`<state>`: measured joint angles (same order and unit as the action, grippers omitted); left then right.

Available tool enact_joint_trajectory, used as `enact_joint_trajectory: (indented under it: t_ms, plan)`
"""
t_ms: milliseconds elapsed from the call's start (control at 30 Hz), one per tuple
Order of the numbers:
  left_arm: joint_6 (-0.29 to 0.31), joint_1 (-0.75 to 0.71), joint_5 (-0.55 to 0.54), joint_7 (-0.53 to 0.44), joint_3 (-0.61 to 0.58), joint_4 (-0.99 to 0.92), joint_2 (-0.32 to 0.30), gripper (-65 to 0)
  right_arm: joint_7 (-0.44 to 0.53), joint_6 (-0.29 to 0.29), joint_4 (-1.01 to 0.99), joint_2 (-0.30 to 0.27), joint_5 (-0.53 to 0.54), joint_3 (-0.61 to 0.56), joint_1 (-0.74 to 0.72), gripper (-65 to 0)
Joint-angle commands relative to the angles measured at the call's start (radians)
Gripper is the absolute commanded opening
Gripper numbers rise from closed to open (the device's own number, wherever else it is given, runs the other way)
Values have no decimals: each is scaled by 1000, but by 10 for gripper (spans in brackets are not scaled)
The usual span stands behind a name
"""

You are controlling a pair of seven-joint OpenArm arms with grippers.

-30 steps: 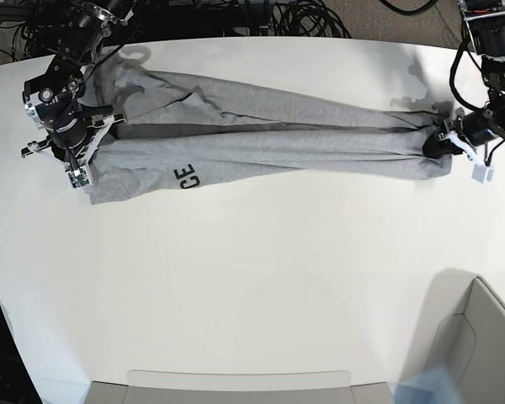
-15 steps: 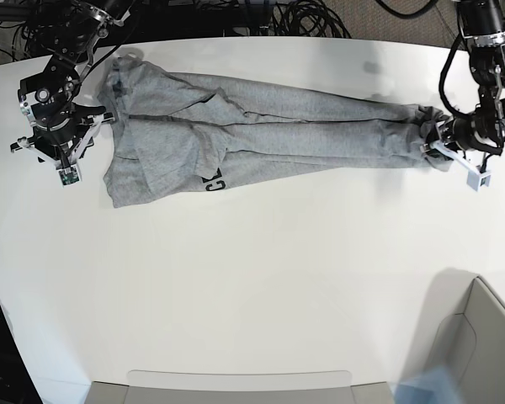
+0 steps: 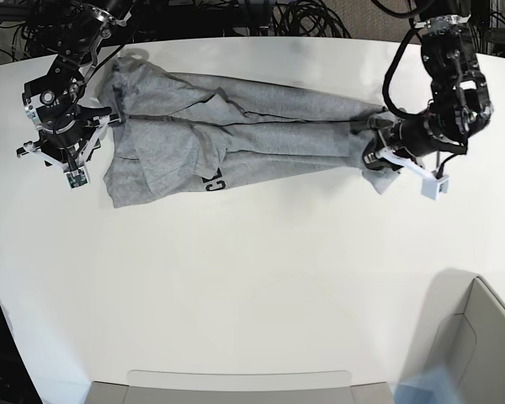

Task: Fold the T-shirt properly
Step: 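Fold the strip end with the left gripper toward the right gripper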

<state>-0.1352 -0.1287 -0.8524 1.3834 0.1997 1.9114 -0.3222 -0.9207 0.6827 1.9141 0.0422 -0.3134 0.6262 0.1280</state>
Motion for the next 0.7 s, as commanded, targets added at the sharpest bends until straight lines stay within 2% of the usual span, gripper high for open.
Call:
enact_joint_trajectory:
  t_ms: [0, 133, 267, 433, 667]
  plan:
    - [-65, 10, -38, 13, -24, 17, -5, -650, 13, 15, 22, -8, 7, 2, -12, -464]
    - [-168, 10, -38, 13, -138, 21, 22, -650, 13, 15, 22, -8, 7, 2, -12, -464]
    - [-248, 11, -38, 7, -242, 21, 22, -650, 13, 15, 22, -8, 7, 2, -12, -464]
    - [-306, 11, -38, -71, -322, 20, 22, -650, 13, 15, 22, -8, 7, 4, -9, -464]
    - [-386, 8, -38, -192, -335, 20, 22, -650, 13, 15, 22, -8, 7, 7, -6, -464]
